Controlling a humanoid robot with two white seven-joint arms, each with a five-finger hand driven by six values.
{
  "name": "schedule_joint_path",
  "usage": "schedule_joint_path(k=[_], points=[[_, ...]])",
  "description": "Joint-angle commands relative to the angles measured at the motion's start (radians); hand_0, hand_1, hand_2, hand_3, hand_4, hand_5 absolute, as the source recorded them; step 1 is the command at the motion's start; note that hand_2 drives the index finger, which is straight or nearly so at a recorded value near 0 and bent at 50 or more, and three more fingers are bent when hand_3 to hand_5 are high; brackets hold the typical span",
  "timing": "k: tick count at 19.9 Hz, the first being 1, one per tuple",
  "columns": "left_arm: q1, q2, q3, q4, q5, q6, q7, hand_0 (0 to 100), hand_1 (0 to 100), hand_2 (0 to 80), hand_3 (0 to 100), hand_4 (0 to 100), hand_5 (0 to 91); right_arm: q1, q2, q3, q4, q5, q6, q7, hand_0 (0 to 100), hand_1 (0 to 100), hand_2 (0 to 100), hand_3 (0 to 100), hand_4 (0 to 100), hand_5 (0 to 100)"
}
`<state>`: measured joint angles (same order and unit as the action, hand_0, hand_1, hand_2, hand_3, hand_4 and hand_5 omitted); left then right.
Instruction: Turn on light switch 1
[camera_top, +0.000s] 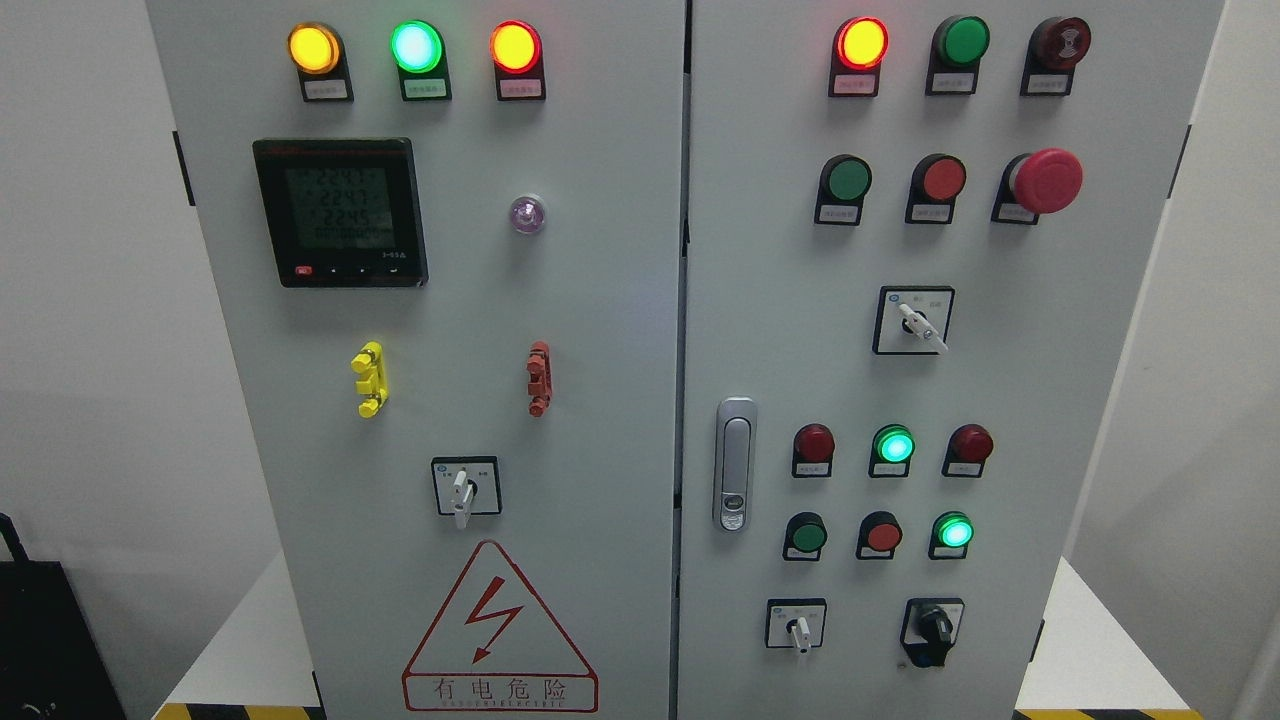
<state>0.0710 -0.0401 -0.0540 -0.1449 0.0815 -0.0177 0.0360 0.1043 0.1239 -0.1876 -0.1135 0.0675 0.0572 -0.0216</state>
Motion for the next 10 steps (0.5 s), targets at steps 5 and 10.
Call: schedule_joint_path(k=[5,10], points=[[0.007,0.002,-0.013,0.001,0.0,-0.001,-0.001,26,0,0.0,0,0,0.0,0.0,0.0,0.0,0.0,0.0,0.0,0.0,0,0,0,0,0,0],[0.038,0.0,-0.017,-0.016,-0.002,-0.004,-0.002,26,0,0.0,0,0,0.0,0.0,0.0,0.0,0.0,0.0,0.0,0.0,0,0,0,0,0,0]])
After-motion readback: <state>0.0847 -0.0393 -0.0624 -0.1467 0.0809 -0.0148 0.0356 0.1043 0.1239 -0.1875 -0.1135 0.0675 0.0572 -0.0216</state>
